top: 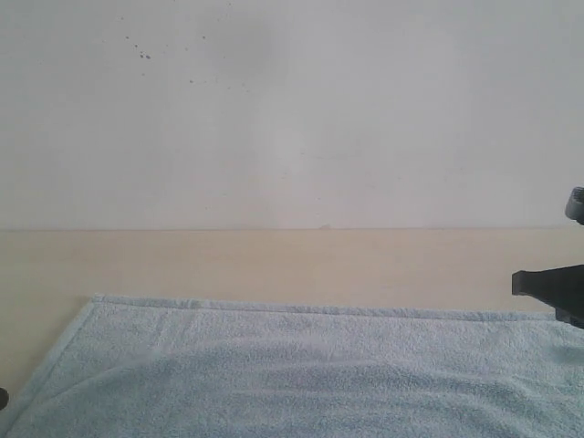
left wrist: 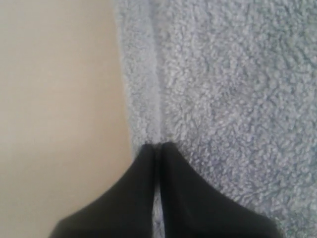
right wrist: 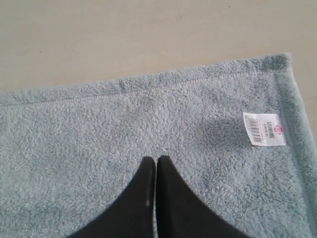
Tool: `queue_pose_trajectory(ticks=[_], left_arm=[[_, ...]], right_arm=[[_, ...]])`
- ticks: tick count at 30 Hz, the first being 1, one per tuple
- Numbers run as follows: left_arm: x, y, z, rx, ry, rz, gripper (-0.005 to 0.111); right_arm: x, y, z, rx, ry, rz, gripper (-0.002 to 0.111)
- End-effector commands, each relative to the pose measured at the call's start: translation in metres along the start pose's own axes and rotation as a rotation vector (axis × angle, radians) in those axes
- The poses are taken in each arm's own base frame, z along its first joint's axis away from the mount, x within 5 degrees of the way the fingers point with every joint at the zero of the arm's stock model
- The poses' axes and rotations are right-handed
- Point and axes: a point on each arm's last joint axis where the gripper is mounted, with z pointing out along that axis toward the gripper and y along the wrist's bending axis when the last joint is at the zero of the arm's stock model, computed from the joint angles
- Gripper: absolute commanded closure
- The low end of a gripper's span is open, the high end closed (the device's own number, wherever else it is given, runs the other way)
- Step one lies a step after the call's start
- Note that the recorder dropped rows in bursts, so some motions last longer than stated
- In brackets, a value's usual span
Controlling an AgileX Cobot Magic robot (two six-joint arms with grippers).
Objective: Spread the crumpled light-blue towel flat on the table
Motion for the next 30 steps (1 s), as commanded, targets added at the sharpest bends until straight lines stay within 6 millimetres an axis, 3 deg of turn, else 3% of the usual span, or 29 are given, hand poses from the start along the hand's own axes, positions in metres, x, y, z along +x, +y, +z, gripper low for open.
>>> queue_pose_trajectory(ticks=[1, 4, 8, 12, 15, 19, 22, 25, 30], left_arm=[[0.007, 0.002, -0.001, -0.023, 0.059, -0.071, 0.103], [-0.003, 0.001, -0.004, 0.007, 0.000, -0.082, 0.103], [-0.021, 0.004, -0.027, 0.057, -0.187, -0.090, 0.103], [-0.031, 0.006, -0.058, 0.142, -0.409, -0.118, 0.103], [-0.032, 0.011, -0.087, 0.211, -0.566, -0.241, 0.103], [-0.016, 0.027, -0.125, 0.227, -0.743, -0.384, 0.103], [0.004, 0.040, -0.148, 0.181, -0.888, -0.408, 0.103], [0.028, 0.052, -0.167, 0.104, -1.036, -0.421, 0.103], [0.074, 0.057, -0.187, 0.043, -1.255, -0.487, 0.103]], right_arm=[[-0.001, -0.001, 0.000, -0.002, -0.007, 0.023, 0.108], [-0.001, 0.000, 0.000, -0.006, -0.006, 0.049, 0.108], [-0.001, 0.008, -0.002, -0.025, -0.009, 0.026, 0.108], [0.003, 0.027, -0.011, -0.070, -0.003, -0.046, 0.108], [0.002, 0.047, -0.031, -0.128, -0.039, -0.128, 0.108], [-0.005, 0.062, -0.082, -0.208, -0.197, -0.263, 0.108], [0.000, 0.057, -0.123, -0.250, -0.389, -0.332, 0.108], [0.025, 0.039, -0.157, -0.266, -0.551, -0.346, 0.108], [0.076, 0.013, -0.191, -0.286, -0.719, -0.346, 0.108]])
